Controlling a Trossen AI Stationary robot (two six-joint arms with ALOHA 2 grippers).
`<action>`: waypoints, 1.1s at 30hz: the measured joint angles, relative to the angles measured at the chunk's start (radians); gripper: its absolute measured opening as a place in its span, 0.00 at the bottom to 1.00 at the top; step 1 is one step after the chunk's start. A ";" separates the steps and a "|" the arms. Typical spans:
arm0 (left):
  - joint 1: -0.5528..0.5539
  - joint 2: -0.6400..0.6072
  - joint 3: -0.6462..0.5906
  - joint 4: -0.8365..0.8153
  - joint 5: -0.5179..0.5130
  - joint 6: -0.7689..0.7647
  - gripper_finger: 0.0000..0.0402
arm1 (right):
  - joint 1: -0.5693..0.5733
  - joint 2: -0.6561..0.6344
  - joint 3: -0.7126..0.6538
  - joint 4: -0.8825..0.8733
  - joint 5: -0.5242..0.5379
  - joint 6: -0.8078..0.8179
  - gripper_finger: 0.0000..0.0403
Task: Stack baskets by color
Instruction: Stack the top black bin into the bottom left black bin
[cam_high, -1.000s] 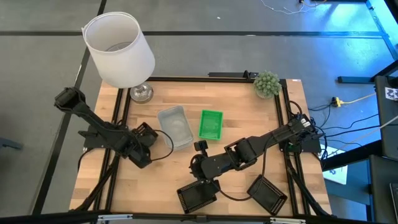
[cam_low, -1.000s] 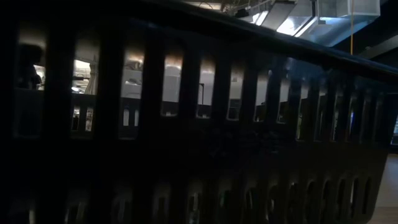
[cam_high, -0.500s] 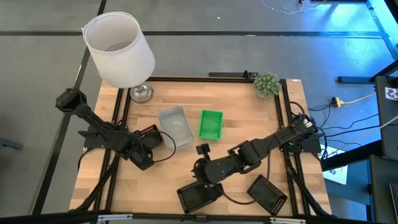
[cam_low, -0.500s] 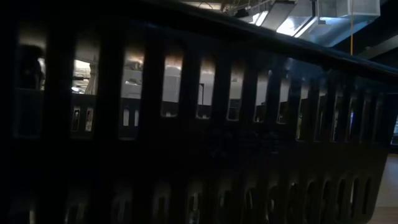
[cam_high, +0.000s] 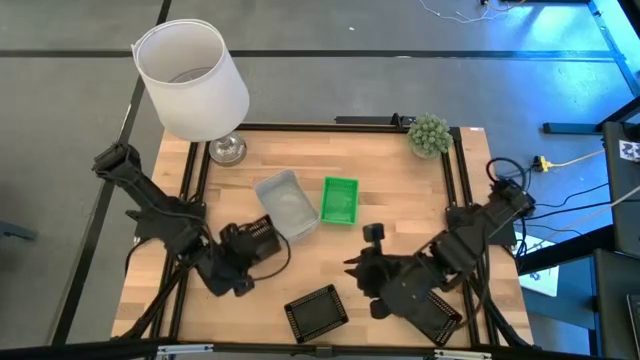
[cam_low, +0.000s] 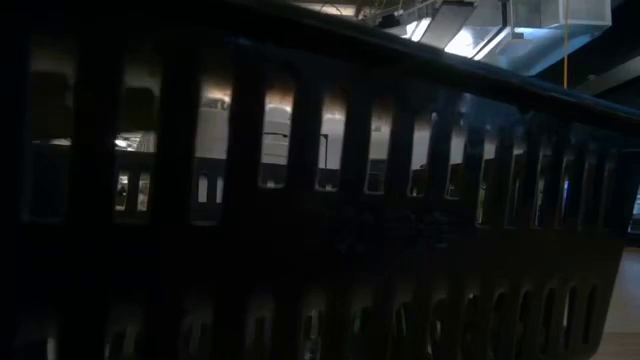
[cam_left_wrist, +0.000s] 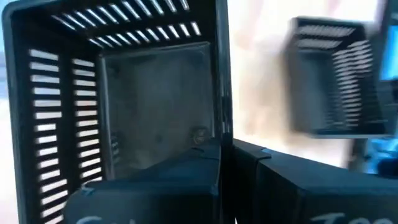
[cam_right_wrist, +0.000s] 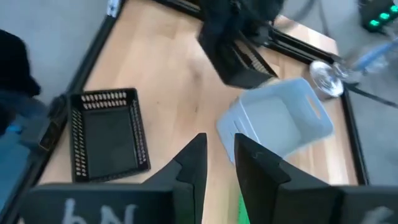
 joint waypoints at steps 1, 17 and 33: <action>-0.011 0.019 0.034 0.000 -0.001 0.003 0.00 | 0.011 -0.003 -0.013 -0.013 0.017 0.013 0.20; -0.068 0.497 0.576 0.053 -0.005 0.158 0.00 | 0.054 -0.083 -0.106 -0.001 0.075 0.139 0.20; 0.038 0.758 0.741 0.111 0.130 0.232 0.00 | 0.055 -0.100 -0.106 0.034 0.064 0.136 0.20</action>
